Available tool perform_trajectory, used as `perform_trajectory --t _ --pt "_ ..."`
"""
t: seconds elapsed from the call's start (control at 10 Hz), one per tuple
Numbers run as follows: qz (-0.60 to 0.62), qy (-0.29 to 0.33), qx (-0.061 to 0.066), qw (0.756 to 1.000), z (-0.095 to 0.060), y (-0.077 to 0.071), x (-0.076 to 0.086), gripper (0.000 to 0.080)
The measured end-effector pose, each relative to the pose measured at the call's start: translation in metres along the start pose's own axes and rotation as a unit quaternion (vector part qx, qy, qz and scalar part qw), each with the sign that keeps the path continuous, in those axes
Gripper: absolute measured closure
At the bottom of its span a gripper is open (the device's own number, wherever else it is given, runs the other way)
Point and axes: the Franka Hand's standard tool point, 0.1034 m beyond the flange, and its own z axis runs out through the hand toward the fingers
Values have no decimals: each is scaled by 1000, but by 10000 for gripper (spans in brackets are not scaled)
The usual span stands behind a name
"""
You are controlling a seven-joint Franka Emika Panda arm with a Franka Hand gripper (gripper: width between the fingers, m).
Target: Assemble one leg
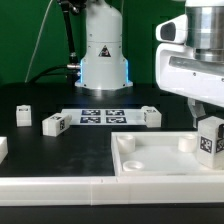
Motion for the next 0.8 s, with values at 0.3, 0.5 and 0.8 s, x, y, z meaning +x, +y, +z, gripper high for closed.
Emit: perform_trajectory --t 0.3,0.5,0.8 --pt "105 -4 1 994 0 0 -1 509" --pt "176 -11 -3 984 1 0 -2 509" --pt "161 -19 -8 987 0 -3 -1 426"
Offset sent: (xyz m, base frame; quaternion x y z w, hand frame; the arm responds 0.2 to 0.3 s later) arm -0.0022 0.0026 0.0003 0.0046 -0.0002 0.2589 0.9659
